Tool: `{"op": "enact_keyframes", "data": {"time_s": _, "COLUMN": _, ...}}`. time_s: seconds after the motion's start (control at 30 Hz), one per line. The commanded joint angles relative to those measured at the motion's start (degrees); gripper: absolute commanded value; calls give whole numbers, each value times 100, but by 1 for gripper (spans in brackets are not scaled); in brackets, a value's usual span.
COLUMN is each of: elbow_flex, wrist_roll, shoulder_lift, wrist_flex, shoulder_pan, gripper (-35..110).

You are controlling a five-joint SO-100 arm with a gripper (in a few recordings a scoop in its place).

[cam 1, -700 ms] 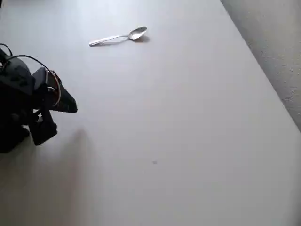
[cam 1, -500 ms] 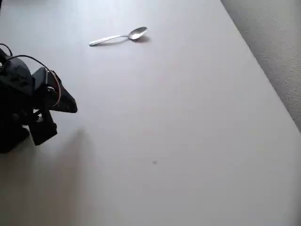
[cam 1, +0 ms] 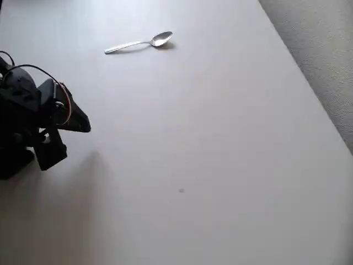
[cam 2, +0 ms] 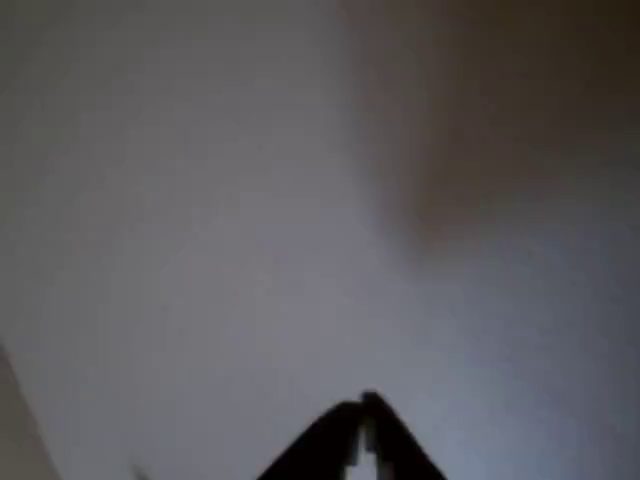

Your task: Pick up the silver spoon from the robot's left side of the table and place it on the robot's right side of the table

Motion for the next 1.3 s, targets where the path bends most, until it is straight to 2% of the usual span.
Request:
{"op": "enact_keyframes", "data": {"time_s": 0.0, "elbow_flex": -18, "wrist_roll": 18, "shoulder_lift": 0, "wrist_flex": 44, "shoulder_pan": 35, "gripper": -2}}
{"op": "enact_keyframes", "data": {"time_s": 0.93, "elbow_flex": -18, "wrist_roll": -9, "shoulder_lift": 0, "wrist_flex": 44, "shoulder_pan": -9, "gripper": -2}}
{"op": "enact_keyframes", "data": {"time_s": 1.0, "elbow_flex": -9, "wrist_roll": -18, "shoulder_lift": 0, "wrist_flex": -44, "shoulder_pan": -35, "gripper": 13}}
{"op": "enact_keyframes", "data": {"time_s": 1.17, "elbow_flex": -62, "wrist_roll": -633, "shoulder_lift": 9, "wrist_flex": -1758, "shoulder_pan": -325, "gripper": 26}}
{"op": "enact_keyframes", "data": {"time_s": 1.27, "elbow_flex": -668, "wrist_roll": -1512, "shoulder_lift": -527, "wrist_flex": -1696, "shoulder_pan": -1459, "gripper": 33}}
